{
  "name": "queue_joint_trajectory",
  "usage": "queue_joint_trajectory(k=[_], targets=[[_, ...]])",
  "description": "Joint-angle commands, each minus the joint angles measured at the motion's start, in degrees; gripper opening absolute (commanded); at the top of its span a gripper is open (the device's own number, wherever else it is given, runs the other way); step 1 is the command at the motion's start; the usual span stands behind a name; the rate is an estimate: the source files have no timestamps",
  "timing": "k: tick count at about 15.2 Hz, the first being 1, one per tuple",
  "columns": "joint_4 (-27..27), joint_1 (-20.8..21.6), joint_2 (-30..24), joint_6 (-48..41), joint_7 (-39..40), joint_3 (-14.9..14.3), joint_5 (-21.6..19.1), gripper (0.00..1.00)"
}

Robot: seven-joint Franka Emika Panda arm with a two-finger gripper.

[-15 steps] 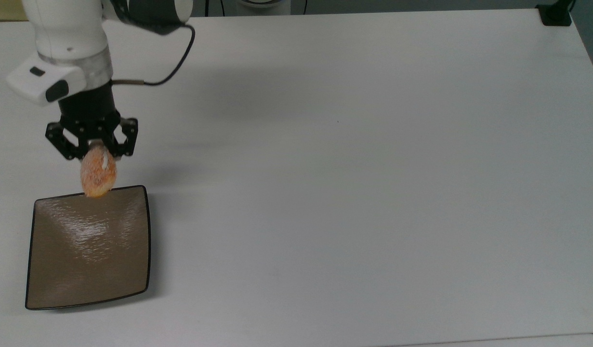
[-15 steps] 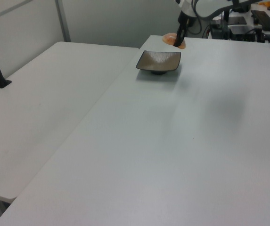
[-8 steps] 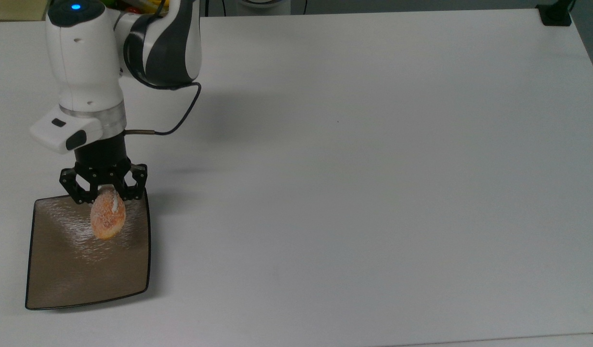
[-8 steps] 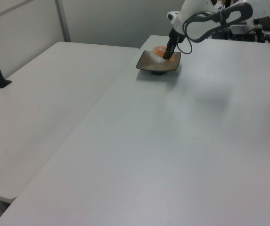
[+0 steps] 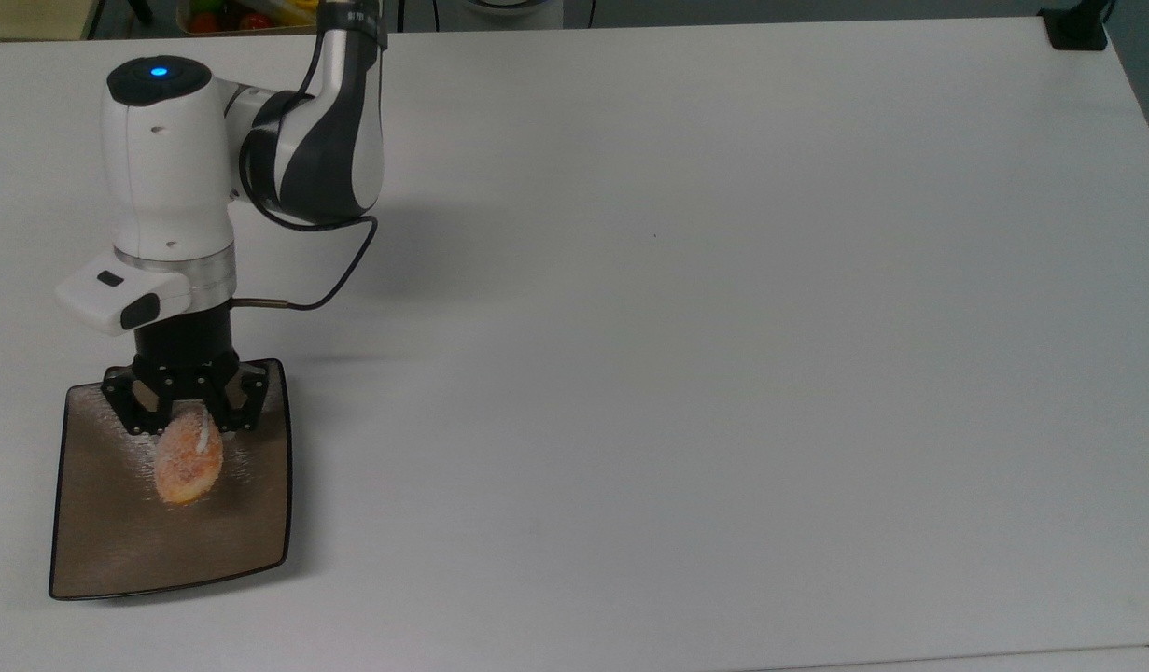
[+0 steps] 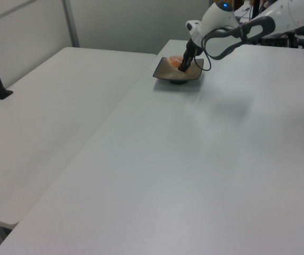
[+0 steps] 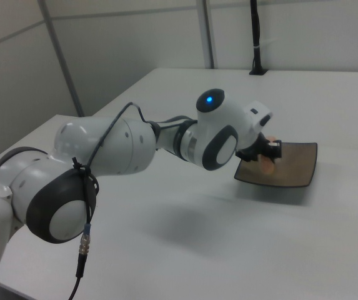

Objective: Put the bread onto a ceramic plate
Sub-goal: 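Lower the bread roll onto the plate and open the gripper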

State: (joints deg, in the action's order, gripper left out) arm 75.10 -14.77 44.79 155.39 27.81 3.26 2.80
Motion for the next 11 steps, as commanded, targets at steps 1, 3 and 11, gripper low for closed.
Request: queue_joint_trajectory(k=[1, 3, 11], targets=[[-2.9, 0.5, 3.8, 3.9, -0.7, -2.1, 0.7, 0.43], [-2.7, 0.3, 4.1, 4.9, -1.0, -2.1, 0.7, 0.75], [-0.9, 1.2, -0.6, 4.6, -8.4, -2.1, 0.9, 1.00]])
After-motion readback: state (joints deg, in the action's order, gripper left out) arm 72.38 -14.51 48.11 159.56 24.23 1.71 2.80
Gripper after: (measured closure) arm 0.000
